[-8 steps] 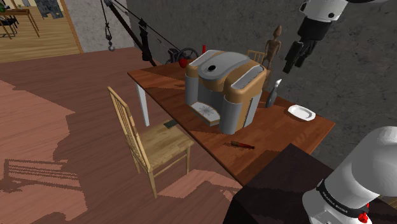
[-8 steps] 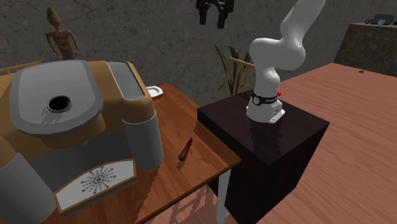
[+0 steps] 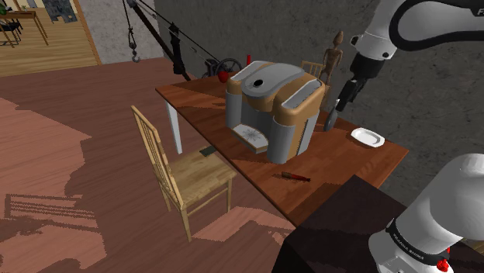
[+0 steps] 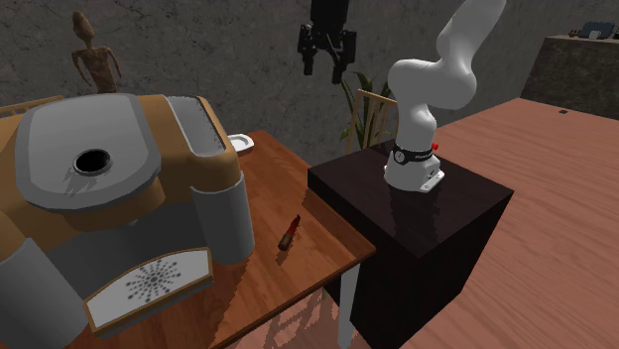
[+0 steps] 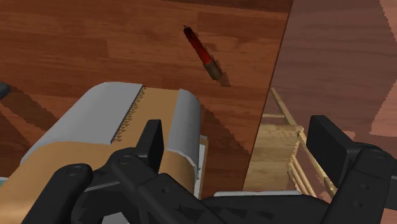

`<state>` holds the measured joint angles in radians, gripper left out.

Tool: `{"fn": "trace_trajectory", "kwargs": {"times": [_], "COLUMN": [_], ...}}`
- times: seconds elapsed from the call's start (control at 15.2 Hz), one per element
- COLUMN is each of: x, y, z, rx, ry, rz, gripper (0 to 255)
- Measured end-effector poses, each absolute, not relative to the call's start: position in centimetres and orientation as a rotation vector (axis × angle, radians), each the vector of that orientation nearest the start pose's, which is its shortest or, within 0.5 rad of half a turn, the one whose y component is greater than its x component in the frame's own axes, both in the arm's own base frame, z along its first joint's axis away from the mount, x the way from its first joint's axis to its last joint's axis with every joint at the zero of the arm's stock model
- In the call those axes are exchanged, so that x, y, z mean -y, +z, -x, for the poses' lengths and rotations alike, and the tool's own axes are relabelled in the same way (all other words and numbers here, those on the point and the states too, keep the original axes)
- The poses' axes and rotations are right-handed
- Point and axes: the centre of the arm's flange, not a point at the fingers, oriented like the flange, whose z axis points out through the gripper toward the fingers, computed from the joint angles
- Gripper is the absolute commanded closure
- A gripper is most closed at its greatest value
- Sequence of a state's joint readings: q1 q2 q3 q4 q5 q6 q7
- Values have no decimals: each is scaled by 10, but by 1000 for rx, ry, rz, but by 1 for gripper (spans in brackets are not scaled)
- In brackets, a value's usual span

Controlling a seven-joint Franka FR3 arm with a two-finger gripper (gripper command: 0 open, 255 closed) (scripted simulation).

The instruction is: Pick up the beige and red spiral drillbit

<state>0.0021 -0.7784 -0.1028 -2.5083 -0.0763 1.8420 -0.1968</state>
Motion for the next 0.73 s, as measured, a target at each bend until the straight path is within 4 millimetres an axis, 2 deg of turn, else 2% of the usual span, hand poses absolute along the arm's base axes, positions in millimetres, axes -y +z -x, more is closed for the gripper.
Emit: {"fn": "trace_trajectory", "kwargs": {"times": [0.4,0.53,0.73], "x": [52,60,60], "y": [462,437,397], "z": [-338,-343,-352], "rx": [388,444,530], "ry": [-186,-191,-196], "rz": [3125,3115,3099], "gripper": [0,0,0]}}
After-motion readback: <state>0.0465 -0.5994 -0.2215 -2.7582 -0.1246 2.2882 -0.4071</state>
